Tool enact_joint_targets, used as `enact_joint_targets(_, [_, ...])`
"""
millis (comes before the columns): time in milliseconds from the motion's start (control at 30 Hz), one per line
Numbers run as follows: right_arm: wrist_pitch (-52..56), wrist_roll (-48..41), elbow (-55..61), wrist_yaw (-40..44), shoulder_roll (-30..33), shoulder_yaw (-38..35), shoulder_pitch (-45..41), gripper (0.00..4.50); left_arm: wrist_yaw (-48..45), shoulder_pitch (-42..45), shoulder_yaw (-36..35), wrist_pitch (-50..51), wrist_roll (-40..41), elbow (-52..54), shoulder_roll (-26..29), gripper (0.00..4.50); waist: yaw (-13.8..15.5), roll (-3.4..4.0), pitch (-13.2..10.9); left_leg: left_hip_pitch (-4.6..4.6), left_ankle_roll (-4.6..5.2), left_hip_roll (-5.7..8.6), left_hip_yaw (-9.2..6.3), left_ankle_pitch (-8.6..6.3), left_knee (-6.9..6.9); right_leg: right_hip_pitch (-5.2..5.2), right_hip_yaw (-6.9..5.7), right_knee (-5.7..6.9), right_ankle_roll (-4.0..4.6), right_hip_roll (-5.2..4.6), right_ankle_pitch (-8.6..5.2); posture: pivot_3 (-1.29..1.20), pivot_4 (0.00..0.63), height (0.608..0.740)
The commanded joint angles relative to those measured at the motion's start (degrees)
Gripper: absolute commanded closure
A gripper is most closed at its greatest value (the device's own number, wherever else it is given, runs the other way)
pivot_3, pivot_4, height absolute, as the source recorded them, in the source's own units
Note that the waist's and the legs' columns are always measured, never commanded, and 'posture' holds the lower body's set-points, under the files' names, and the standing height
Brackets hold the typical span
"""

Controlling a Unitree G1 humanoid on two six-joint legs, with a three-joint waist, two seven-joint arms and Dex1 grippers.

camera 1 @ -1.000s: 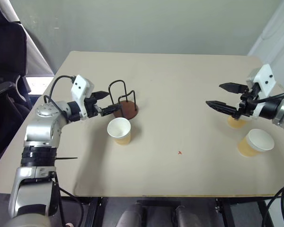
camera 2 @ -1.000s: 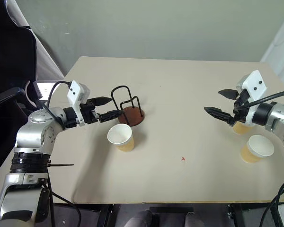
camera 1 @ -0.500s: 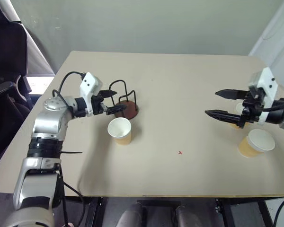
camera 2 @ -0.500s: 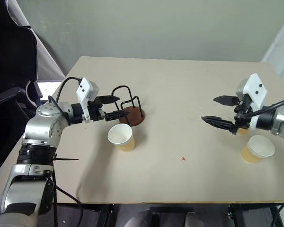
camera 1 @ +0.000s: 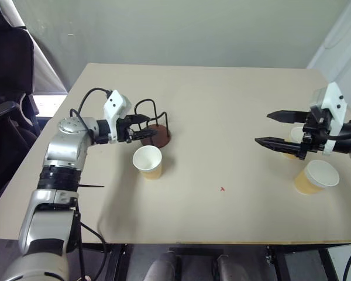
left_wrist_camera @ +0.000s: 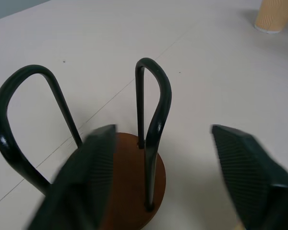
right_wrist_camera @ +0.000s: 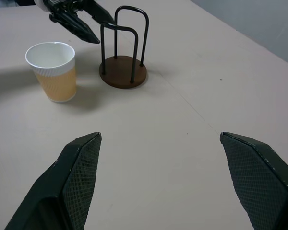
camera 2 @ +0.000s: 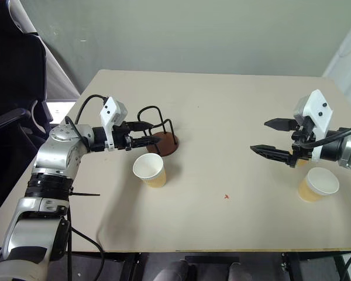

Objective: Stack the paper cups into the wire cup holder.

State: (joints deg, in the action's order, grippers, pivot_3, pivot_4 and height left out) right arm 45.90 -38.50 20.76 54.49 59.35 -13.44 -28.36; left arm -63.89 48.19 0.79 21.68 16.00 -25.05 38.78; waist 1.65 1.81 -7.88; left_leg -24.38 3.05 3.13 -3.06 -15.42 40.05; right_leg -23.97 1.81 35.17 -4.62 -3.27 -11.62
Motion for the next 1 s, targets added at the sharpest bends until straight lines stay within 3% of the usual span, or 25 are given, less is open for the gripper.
enact_joint_targets(33, [-0.17,-0.82,0.71,-0.68,0.74,-3.34,-0.08,0.43,-0.48,1.13,-0.87,-0.53,0.16,0.47,0.16,2.74,0.01,0.0,0.0,0.0,0.0,0.0,0.0,0.0,0.0,0.0,0.0,0.0,0.0,0.0,0.0,0.0,0.15,0.74])
enact_joint_targets(200, [-0.14,-0.88,0.68,-1.09,0.4,-4.05,0.7,0.43,-0.35,1.35,-0.87,-0.98,-0.2,-0.25,0.12,4.46,0.02,0.0,0.0,0.0,0.0,0.0,0.01,0.0,0.0,0.0,0.0,0.01,0.0,0.0,0.0,0.0,0.15,0.74])
enact_joint_targets(767, [0.27,-2.24,1.5,-2.4,0.0,-4.76,2.14,0.43,2.94,6.24,-1.44,-6.85,-3.06,-7.22,-1.01,4.49,0.06,0.0,0.0,0.0,0.0,0.0,0.0,0.0,0.01,-0.01,0.0,0.03,0.0,0.0,0.0,0.0,0.15,0.74])
enact_joint_targets(1000, [1.35,-3.29,2.3,-1.52,1.5,-5.34,3.14,0.43,-2.89,12.03,0.91,-7.29,-3.39,-9.98,-2.28,4.49,0.23,-0.01,0.0,-0.11,0.0,0.0,-0.01,0.0,0.02,-0.07,-0.02,-0.03,-0.01,0.0,0.01,0.0,0.15,0.74])
